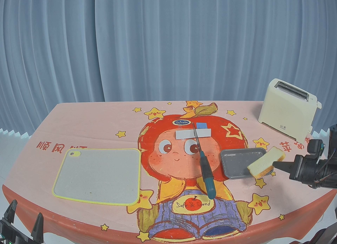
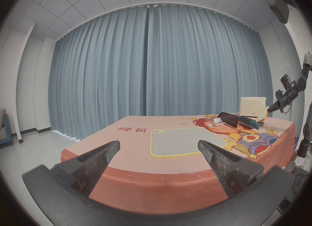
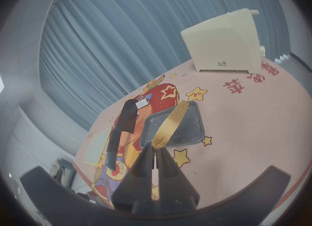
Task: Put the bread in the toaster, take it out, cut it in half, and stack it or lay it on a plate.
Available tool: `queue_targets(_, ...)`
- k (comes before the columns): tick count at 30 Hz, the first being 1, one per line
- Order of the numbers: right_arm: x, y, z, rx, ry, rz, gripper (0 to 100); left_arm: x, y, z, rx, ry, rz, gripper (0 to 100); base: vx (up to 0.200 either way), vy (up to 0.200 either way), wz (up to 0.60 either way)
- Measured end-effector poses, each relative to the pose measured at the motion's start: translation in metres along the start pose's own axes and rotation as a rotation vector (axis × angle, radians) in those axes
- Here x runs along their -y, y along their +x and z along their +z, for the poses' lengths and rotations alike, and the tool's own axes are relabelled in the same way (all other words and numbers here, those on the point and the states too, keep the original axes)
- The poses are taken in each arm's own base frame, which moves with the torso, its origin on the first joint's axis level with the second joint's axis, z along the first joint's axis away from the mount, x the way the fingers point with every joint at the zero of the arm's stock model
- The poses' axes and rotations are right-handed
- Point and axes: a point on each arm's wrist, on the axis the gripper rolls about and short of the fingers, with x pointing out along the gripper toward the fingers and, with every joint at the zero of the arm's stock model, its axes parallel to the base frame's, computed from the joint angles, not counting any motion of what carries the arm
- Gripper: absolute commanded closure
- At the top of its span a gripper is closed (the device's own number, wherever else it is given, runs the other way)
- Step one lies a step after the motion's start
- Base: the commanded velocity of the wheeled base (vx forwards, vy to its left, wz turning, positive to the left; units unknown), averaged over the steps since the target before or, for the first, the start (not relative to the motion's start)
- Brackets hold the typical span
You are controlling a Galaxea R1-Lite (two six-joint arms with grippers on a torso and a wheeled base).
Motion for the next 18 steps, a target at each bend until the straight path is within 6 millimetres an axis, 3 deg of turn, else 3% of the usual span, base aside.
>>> queue_targets(18, 0.003, -0.02, -0.007, 0.055, -0.305, 0.02, 100, 0.0, 0.0, 0.0, 0.0, 0.0, -0.001, 0, 0.0, 0.0, 0.0)
